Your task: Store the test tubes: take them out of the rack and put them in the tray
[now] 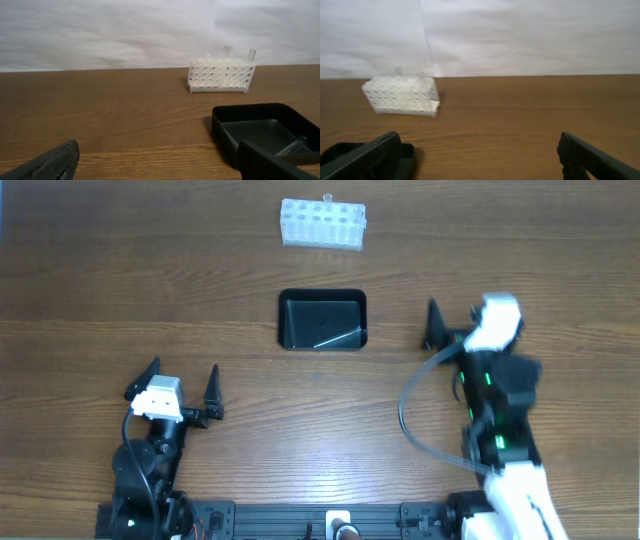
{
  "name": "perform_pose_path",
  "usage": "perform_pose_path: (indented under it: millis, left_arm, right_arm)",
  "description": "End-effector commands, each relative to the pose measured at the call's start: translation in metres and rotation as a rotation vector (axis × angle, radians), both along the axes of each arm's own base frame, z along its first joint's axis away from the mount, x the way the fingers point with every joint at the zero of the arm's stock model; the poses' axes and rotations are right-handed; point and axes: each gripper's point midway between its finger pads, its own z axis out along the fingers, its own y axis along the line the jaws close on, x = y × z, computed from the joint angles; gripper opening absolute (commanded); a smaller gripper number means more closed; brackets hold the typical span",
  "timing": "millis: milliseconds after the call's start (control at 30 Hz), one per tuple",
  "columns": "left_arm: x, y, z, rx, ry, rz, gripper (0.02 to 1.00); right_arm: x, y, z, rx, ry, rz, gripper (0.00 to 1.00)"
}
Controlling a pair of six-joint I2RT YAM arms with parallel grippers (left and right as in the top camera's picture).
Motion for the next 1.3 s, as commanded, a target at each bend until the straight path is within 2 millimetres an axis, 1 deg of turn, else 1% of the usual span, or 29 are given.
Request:
perform_pose_path:
  millis: [33,133,267,367,433,500,633,667,733,867,967,1100,1233,1300]
  left_arm:
    - [0.000,0.000,-0.001,0.011,-0.002,-0.002,1.000]
    - [0.000,0.000,-0.001,0.011,-0.002,-0.002,1.000]
    - [0.000,0.000,-0.001,0.011,-0.002,-0.002,1.000]
    - [0.000,0.000,-0.001,0.011,-0.002,-0.002,1.000]
    - [0.000,0.000,-0.001,0.011,-0.002,-0.002,1.000]
    - [0.000,0.000,-0.001,0.011,-0.002,-0.002,1.000]
    - [0.000,0.000,-0.001,0.011,-0.002,-0.002,1.000]
    - [0.000,0.000,-0.001,0.011,-0.002,-0.002,1.000]
    - [0.000,0.000,-0.001,0.011,-0.002,-0.002,1.000]
    - [0.000,0.000,-0.001,0.011,-0.002,-0.002,0.998]
    - [0.000,0.000,-0.001,0.011,-0.002,-0.002,1.000]
    - [0.000,0.000,-0.001,0.011,-0.002,-0.002,1.000]
    - [0.000,0.000,-0.001,0.011,-0.002,-0.002,1.000]
    - [0.000,0.000,-0.001,0.011,-0.002,-0.002,1.000]
  right_arm:
    - [0.048,0.068,-0.005,-0.002,0.090,0.180,0.991]
    - [0.074,0.108,-0.014,-0.001,0.147,0.215,0.993]
    - [0.107,0.146,-0.031,0.005,0.231,0.180,0.991]
    - [0.128,0.165,-0.040,-0.009,0.276,0.134,0.993]
    - [0.140,0.170,-0.044,-0.012,0.294,0.090,0.991]
    - [0.158,0.177,-0.047,-0.023,0.306,0.062,0.991]
    - [0.190,0.193,-0.052,-0.029,0.318,0.060,0.987]
    - [0.198,0.196,-0.053,-0.032,0.318,0.052,0.985]
    - [0.224,0.200,-0.059,-0.037,0.321,0.005,0.974]
    - [0.243,0.209,-0.071,-0.042,0.327,-0.001,0.969]
    - [0.254,0.207,-0.082,-0.058,0.331,-0.033,0.961]
    - [0.261,0.209,-0.092,-0.058,0.333,-0.035,0.939]
    - [0.265,0.203,-0.099,-0.067,0.330,-0.065,0.901]
    - [0.267,0.199,-0.098,-0.067,0.325,-0.076,0.884]
